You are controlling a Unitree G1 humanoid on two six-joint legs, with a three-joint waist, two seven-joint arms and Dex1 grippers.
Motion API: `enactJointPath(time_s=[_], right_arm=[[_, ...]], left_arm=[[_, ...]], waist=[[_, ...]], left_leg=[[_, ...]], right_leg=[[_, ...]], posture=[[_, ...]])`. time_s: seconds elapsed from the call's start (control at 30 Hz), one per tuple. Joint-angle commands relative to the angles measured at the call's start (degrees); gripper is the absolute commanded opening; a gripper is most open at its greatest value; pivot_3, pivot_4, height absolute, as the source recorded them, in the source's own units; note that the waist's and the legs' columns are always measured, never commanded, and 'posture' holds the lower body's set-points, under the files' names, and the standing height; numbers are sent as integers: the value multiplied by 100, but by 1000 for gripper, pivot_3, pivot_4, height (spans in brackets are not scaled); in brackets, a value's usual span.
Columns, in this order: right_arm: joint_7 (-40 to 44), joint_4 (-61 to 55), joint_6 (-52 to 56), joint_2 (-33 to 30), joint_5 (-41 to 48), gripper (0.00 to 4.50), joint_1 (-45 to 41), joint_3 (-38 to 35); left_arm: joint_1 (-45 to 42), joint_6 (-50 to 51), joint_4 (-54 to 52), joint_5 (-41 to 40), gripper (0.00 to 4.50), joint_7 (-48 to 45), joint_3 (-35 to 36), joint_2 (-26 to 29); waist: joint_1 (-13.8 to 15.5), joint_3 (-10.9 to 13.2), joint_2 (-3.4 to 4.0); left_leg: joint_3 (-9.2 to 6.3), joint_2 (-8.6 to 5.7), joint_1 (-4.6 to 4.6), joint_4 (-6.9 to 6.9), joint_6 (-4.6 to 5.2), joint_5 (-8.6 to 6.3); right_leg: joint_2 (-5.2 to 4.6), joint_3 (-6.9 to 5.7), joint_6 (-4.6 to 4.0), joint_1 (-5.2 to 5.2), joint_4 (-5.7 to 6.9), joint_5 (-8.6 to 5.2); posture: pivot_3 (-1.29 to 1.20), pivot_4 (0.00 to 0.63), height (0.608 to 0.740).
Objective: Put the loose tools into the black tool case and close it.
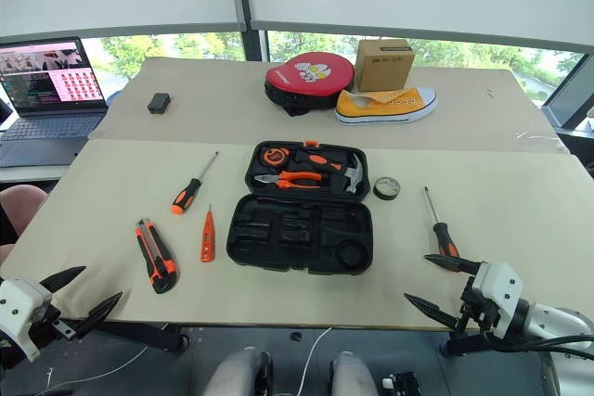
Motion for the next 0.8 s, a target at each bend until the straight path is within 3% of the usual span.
enactJointPath(time_s=[0.03,0.13,0.23,0.37,0.47,0.63,0.8], right_arm=[[-205,-392,206,130,395,4484,-330,-39],[-639,-1235,853,508,1238,4484,-870,6],[-844,-1561,1021,727,1370,4484,-1041,14],[-1001,-1565,902,932,1311,4484,-1083,-34],[-1006,-1563,845,1019,1248,4484,-1008,-27],[-1100,-1696,901,1095,1155,4484,-924,103],[-1106,-1667,806,1138,1074,4484,-861,148]], left_arm=[[-14,365,-122,-508,4500,334,372,-169],[104,1356,-143,-1285,4500,1040,969,-592],[203,1958,-373,-1587,4500,1378,1125,-715],[105,3044,-1023,-2238,4500,1661,1152,-466],[-442,3813,-1403,-2670,4500,2014,1076,-42],[-2604,5310,-986,-2614,4500,2514,-181,1054],[-4422,5688,137,-1889,4500,2381,-1684,1184]], waist=[[1,0,0],[-120,2,0],[-137,1,-4],[14,-7,-27],[78,-6,-25],[130,-8,-23],[-42,-5,-17]], left_leg=[[0,0,0,0,0,0],[4,17,2,0,0,0],[-1,29,6,0,-1,-1],[-7,23,1,1,-9,-5],[3,18,3,8,-9,-4],[4,16,6,12,-32,-3],[18,-1,6,9,-18,9]], right_leg=[[0,0,0,0,0,0],[-4,12,-2,-3,5,5],[4,4,-4,-3,11,6],[22,-11,-4,0,9,6],[0,-25,-3,-5,10,7],[3,-32,-6,7,23,10],[8,-2,8,-7,55,4]], posture=[[0,150,740],[0,150,740],[0,150,740],[0,150,740],[0,150,740],[0,150,740],[0,150,740]])
